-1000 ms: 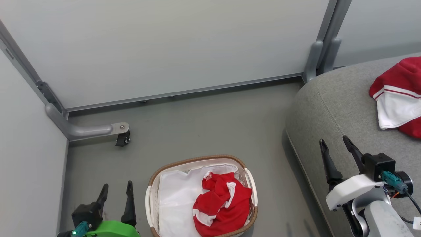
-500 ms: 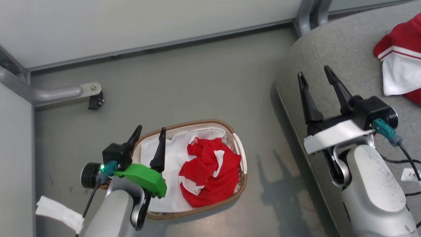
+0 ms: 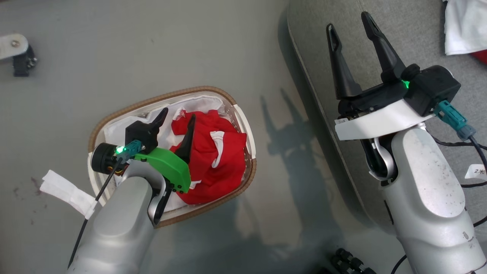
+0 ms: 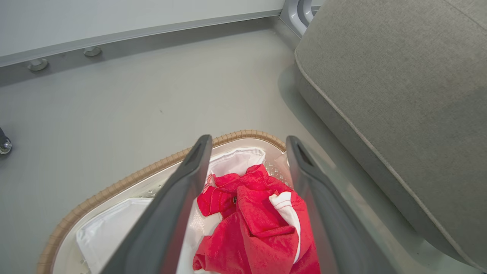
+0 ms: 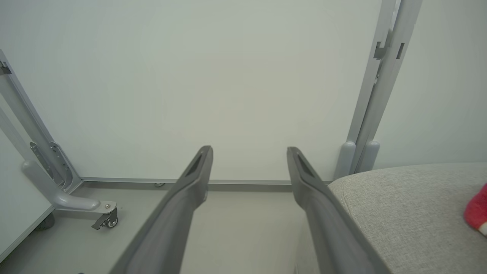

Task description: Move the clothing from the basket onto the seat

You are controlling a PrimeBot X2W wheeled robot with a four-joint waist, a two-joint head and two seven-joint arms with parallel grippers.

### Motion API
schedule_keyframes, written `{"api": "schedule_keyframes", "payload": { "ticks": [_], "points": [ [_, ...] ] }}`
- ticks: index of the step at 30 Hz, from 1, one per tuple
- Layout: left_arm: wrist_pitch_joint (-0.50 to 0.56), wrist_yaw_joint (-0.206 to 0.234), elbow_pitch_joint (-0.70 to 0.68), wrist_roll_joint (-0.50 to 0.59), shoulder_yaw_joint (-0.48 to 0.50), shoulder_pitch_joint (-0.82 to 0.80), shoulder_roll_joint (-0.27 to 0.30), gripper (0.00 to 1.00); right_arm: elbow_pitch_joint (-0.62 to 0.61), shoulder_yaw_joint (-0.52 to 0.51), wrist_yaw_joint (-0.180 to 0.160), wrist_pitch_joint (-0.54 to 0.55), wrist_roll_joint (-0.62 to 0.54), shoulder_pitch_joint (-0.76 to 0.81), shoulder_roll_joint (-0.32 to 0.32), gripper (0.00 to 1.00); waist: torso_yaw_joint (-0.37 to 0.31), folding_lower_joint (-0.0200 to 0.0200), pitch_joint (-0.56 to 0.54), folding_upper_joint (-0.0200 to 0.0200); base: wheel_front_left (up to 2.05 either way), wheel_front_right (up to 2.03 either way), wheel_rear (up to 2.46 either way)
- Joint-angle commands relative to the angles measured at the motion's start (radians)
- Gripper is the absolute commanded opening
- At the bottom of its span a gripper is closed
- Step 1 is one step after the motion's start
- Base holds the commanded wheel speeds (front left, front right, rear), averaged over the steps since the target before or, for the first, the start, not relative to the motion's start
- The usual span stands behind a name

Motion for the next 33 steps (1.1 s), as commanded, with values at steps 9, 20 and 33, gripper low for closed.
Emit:
{"api": "schedule_keyframes", "payload": {
  "ticks": [9, 20, 33],
  "points": [
    [0.0, 0.001, 0.149, -0.067, -0.113, -0.118, 0.022, 1.0, -0.053, 0.022, -0.001, 0.0, 0.048, -0.047, 0.002, 1.0, -0.132, -0.0001, 0.225, 0.0, 0.0, 0.0, 0.0],
    [0.042, 0.001, 0.329, -0.159, -0.25, -0.216, 0.013, 1.0, -0.088, 0.024, -0.001, 0.0, 0.051, -0.054, 0.002, 1.0, -0.151, -0.0001, 0.277, 0.0, 0.0, 0.0, 0.0],
    [0.134, 0.002, 0.481, -0.107, -0.364, -0.307, 0.002, 1.0, -0.136, 0.005, -0.001, 0.0, 0.023, -0.06, 0.001, 1.0, -0.135, -0.0001, 0.321, 0.0, 0.0, 0.0, 0.0]
  ]
}}
